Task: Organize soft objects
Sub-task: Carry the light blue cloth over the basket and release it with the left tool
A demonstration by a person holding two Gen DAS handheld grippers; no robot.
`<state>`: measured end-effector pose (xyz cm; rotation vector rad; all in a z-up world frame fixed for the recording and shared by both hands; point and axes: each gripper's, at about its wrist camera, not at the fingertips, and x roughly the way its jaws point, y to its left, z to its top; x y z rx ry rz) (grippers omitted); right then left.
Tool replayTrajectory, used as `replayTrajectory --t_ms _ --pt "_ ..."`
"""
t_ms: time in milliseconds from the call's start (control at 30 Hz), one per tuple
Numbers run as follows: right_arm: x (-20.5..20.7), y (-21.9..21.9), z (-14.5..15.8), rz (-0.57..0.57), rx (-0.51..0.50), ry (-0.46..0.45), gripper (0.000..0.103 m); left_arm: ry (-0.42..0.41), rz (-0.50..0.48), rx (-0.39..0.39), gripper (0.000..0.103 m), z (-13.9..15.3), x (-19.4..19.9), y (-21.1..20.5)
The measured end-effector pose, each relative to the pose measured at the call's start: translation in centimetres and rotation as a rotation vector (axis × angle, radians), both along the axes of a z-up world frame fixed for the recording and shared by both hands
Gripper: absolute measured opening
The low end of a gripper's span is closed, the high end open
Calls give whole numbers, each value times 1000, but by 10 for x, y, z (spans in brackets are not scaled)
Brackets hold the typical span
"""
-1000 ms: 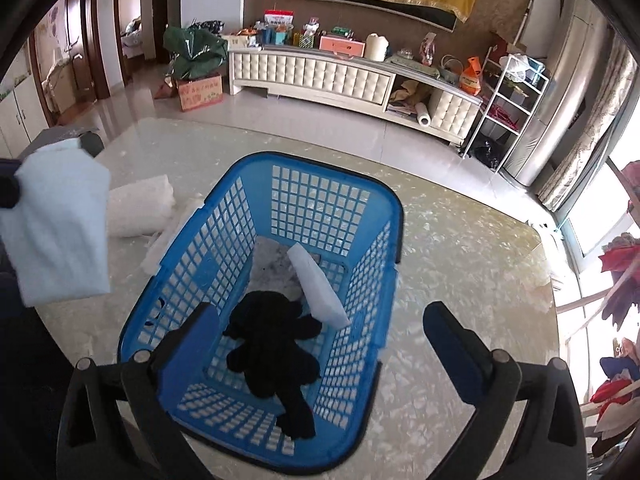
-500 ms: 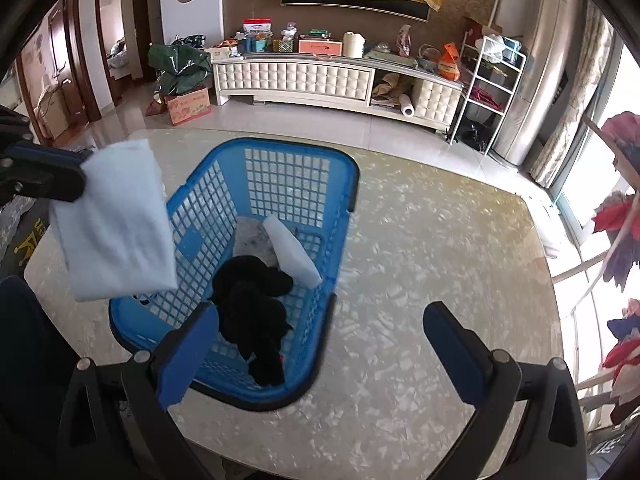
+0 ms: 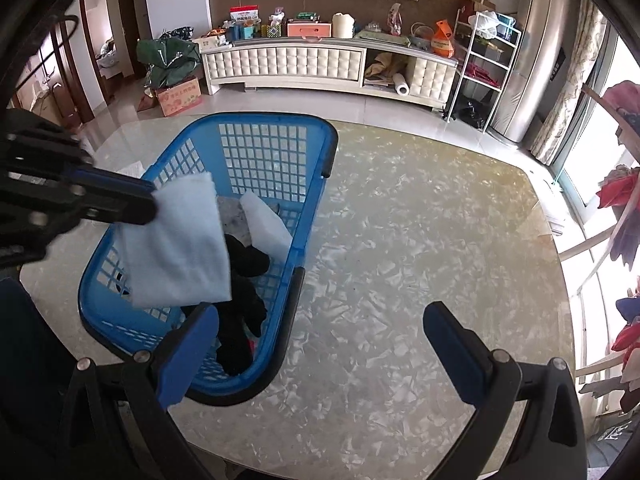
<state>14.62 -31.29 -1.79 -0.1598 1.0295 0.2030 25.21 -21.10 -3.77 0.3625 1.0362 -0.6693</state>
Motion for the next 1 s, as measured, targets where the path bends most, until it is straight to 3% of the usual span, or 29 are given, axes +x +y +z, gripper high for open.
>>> replayTrajectory --t_ms 433,900,1000 --pt "14 1 -11 -19 55 38 103 44 35 86 2 -44 36 18" --pt "13 -3 -15 -29 81 75 103 47 52 121 3 -52 43 22" --pt "15 -3 -15 -28 81 79 103 39 54 127 13 -52 44 22"
